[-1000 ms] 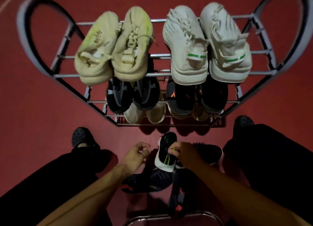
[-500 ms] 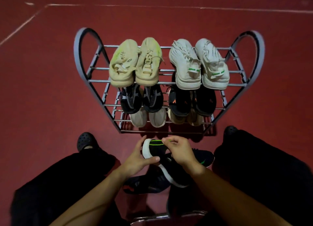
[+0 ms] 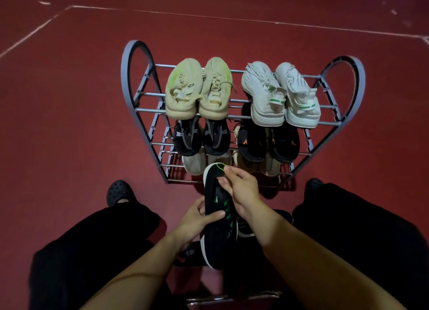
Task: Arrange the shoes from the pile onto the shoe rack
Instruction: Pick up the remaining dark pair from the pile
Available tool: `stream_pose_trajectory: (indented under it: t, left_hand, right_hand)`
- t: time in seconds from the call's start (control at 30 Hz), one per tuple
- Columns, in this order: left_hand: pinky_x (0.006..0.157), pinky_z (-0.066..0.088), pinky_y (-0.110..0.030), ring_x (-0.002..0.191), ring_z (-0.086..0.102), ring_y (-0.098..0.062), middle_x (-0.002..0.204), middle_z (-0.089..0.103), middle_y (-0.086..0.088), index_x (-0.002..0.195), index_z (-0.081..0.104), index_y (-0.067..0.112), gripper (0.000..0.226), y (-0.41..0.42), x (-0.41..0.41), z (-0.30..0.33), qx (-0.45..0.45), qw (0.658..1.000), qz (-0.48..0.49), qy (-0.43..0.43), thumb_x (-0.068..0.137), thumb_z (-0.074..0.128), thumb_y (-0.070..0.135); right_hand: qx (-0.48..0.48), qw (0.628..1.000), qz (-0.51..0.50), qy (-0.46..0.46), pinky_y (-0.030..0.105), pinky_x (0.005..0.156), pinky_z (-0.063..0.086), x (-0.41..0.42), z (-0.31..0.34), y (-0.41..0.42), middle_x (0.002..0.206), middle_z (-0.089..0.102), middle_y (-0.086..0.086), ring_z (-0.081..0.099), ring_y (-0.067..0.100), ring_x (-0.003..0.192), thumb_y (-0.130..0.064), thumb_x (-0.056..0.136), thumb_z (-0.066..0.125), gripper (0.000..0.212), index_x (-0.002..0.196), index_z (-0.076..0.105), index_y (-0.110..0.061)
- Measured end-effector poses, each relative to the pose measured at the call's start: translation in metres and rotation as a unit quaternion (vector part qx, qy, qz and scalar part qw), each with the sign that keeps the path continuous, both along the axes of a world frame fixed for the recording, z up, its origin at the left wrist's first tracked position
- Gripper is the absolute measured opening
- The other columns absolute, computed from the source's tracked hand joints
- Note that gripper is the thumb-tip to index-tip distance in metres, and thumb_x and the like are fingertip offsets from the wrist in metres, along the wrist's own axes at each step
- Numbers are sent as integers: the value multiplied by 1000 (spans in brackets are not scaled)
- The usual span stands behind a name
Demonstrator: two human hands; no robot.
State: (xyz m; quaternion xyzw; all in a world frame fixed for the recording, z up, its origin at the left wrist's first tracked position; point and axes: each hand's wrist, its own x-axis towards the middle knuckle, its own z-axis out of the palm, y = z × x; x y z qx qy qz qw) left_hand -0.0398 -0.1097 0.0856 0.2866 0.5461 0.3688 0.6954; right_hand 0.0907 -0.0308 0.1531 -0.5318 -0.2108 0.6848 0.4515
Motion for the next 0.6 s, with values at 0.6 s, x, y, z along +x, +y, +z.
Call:
stream_pose_trajectory:
  t: [0.6]
  left_hand:
    - [80,60,-31,97,75,-20,105,78,-4,125,57,8,45,10,23,-38,-102,994,36,-2,86,77,19]
  right_hand:
    - [-248,918,302,-74,47,90,56,84,-92,-63,116,72,7,68,28,107,-49,81,75,50,119,69,-16]
